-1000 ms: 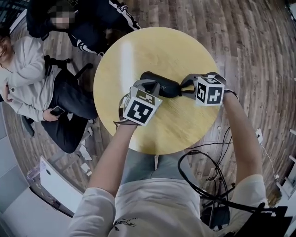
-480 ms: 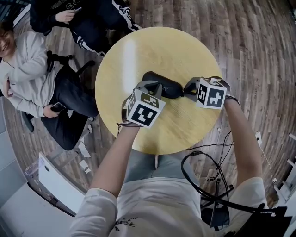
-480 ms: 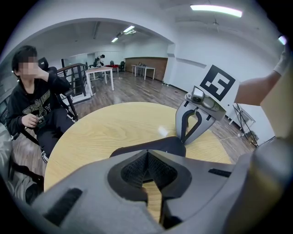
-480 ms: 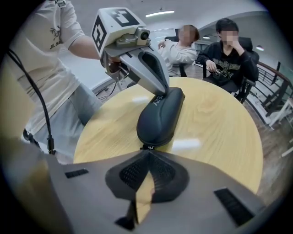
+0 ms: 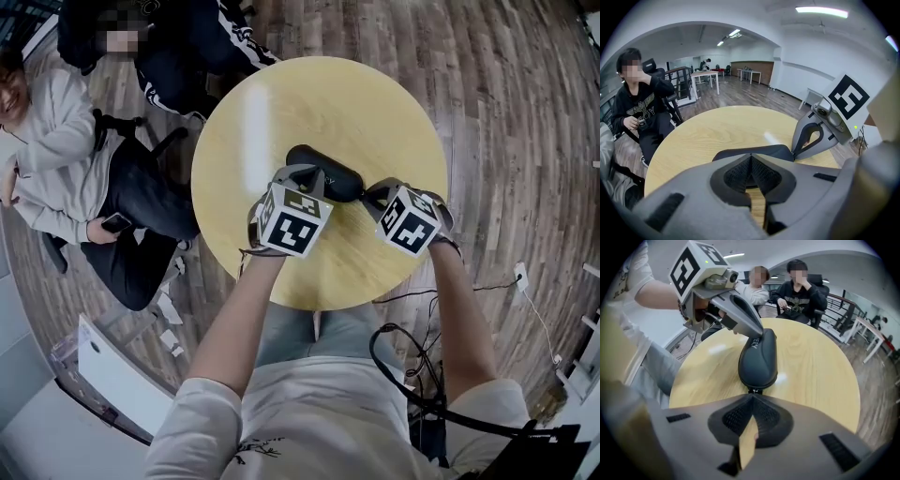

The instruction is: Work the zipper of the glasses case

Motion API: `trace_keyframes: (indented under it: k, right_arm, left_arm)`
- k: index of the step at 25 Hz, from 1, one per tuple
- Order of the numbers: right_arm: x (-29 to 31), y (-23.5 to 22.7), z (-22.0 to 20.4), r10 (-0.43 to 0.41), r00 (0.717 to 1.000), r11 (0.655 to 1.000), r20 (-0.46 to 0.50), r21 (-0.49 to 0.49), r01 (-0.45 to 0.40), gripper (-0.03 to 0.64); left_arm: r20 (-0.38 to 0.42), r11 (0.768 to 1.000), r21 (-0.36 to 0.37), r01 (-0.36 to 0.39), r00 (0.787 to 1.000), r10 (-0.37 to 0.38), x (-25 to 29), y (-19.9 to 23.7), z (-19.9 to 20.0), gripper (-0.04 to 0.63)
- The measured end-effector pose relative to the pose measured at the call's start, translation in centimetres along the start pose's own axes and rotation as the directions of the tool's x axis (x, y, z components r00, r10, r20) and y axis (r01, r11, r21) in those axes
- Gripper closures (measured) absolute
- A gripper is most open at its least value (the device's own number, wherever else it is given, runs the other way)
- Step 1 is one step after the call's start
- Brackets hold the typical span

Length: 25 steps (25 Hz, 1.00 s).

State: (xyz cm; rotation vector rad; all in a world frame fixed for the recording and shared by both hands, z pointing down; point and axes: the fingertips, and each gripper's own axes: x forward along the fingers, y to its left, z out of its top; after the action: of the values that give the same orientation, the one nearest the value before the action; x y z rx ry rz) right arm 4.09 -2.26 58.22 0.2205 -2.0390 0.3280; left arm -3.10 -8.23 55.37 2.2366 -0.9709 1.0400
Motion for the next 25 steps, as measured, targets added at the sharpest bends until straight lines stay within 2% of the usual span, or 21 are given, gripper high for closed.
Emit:
trace_keyframes:
  k: [4, 7, 9, 11, 16, 19, 21, 25]
  right_arm:
    - [0.7, 1.8, -0.1, -0.036, 0.999, 0.986, 0.031, 0.166, 0.031, 0.617]
    - [0.8, 1.7, 0.3, -0.110, 0.992, 0.966, 0.058, 0.242, 0.093, 0.617]
    - [0.3, 0.6, 0.3, -0.154, 0.986, 0.967, 0.062, 0.216, 0.138, 0.617]
    - [-0.1, -0.6, 0.4, -0.169, 0.984, 0.976, 0.062, 0.149, 0.159, 0.617]
    - [0.0, -3.0, 1.3, -0.140, 0.988, 0.989, 0.066, -0.036, 0.143, 0.617]
    - [0.2, -3.7, 1.5, -0.116, 0.992, 0.987, 0.053, -0.106, 0.121, 0.617]
    - [0.2, -3.5, 1.4, -0.095, 0.994, 0.990, 0.045, -0.100, 0.099, 0.617]
    - [0.2, -2.3, 1.3, -0.085, 0.995, 0.996, 0.059, -0.023, 0.087, 0.617]
  left_arm:
    - [-0.006, 1.000, 0.006, 0.014, 1.000, -0.014, -0.1, -0.1, -0.6, 0.589]
    - [-0.007, 0.999, 0.012, 0.043, 0.999, -0.043, -0.6, 0.2, -0.8, 0.589]
    - [-0.020, 0.997, 0.015, 0.071, 0.997, -0.071, -1.0, 0.0, -1.1, 0.589]
    - [-0.037, 0.995, 0.020, 0.095, 0.995, -0.095, -1.3, -0.2, -1.3, 0.589]
    - [-0.037, 0.990, 0.054, 0.132, 0.991, -0.130, -1.0, -0.3, 0.4, 0.589]
    - [-0.069, 0.986, 0.083, 0.144, 0.988, -0.139, -0.1, -0.3, 0.7, 0.589]
    - [-0.087, 0.985, 0.061, 0.164, 0.984, -0.158, 0.1, -0.4, 0.6, 0.589]
    - [-0.085, 0.985, 0.054, 0.167, 0.983, -0.162, 0.2, -0.4, 0.3, 0.589]
